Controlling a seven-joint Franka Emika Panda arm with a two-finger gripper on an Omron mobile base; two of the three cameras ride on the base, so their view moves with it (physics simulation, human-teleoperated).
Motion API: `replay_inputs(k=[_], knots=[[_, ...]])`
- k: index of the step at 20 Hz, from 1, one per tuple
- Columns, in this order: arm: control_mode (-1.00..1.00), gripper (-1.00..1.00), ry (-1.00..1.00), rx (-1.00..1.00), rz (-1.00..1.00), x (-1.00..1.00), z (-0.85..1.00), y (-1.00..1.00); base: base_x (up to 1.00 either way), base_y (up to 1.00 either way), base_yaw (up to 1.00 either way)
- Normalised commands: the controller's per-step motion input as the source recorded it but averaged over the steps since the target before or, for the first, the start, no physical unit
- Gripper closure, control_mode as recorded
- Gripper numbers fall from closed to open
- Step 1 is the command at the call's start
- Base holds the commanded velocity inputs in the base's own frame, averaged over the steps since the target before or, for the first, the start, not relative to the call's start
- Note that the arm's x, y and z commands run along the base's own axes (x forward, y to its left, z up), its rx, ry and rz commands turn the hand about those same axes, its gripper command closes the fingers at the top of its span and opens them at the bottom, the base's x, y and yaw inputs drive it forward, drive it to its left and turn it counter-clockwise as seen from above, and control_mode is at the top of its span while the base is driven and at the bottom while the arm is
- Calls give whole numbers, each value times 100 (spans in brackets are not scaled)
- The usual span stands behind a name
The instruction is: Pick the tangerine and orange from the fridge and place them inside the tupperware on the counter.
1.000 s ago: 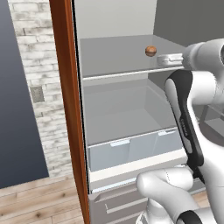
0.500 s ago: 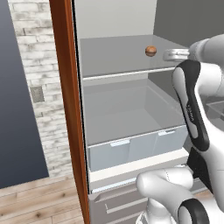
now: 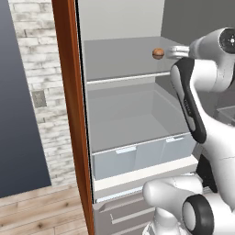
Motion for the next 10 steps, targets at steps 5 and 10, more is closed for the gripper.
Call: replay_inputs(k=[5, 10], knots=[[-100, -100, 27, 0, -4, 58, -1, 0, 0, 0, 0], [-100, -100, 7, 0, 0, 56, 0, 0, 0, 0, 0]])
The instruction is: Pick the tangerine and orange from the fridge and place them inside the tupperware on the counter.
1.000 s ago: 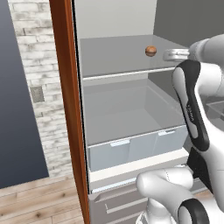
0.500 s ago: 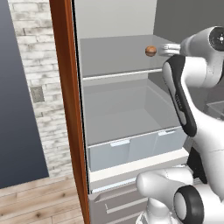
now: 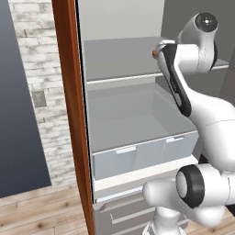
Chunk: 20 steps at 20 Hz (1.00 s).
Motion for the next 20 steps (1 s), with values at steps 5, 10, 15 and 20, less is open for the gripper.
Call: replay_inputs(k=[5, 10, 15, 20], knots=[[-100, -100, -7, 0, 0, 35, -4, 1, 0, 0, 0], [-100, -100, 0, 0, 0, 40, -4, 0, 0, 0, 0], [-100, -100, 0, 0, 0, 41, -5, 0, 0, 0, 0], [-100, -100, 0, 0, 0, 39, -6, 1, 0, 0, 0]])
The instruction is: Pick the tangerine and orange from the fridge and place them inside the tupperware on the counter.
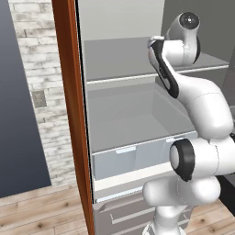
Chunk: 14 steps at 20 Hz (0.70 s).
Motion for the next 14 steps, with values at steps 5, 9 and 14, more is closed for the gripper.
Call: replay_inputs(k=[5, 9, 14], knots=[[-100, -100, 0, 0, 0, 42, -8, 0, 0, 0, 0], [-100, -100, 7, 0, 0, 50, -13, 0, 0, 0, 0], [-100, -100, 2, 0, 0, 28, -15, 0, 0, 0, 0]])
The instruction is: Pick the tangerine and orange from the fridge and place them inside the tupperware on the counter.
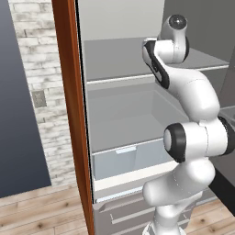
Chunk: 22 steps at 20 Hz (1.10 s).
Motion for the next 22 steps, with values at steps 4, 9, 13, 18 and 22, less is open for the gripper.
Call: replay_inputs(k=[4, 9, 13, 18, 22], knots=[[-100, -100, 0, 0, 0, 0, -12, 1, 0, 0, 0], [-100, -100, -1, 0, 0, 0, -10, 6, 0, 0, 0], [-100, -100, 0, 0, 0, 0, -8, 9, 0, 0, 0], [-100, -100, 0, 0, 0, 0, -8, 10, 0, 0, 0], [-100, 100, 0, 0, 0, 0, -7, 6, 0, 0, 0]])
